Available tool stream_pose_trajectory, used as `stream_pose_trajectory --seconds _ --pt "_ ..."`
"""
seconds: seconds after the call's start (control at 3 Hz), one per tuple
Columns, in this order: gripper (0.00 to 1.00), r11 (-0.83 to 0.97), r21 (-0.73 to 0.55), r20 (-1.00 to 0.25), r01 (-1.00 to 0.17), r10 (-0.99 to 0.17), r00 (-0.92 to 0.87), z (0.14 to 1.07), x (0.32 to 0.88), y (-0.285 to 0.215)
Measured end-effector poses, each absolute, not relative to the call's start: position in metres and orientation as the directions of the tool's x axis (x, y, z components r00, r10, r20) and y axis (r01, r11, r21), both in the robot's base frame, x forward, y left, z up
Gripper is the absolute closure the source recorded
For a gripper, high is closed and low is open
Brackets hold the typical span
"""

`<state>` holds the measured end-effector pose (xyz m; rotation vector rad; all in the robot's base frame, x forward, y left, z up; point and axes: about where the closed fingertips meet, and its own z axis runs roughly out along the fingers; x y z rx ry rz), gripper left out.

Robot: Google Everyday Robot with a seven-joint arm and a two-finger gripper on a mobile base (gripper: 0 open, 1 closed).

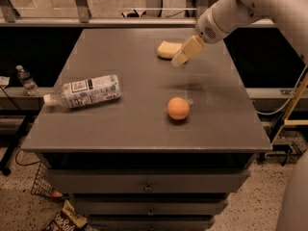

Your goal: Move sponge near orange

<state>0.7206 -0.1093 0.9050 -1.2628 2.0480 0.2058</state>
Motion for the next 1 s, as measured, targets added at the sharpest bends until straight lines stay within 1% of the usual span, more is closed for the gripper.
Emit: stream_pose_trajectory --seconds 0.67,1.0 --pt "0.00 0.586 -0.167 -0.654 -0.793 -0.668 -0.356 0.876 0.752 -0.129" --pt "0.00 0.589 -0.148 -0.655 -0.795 -0.660 -0.367 0.868 0.763 -0.126"
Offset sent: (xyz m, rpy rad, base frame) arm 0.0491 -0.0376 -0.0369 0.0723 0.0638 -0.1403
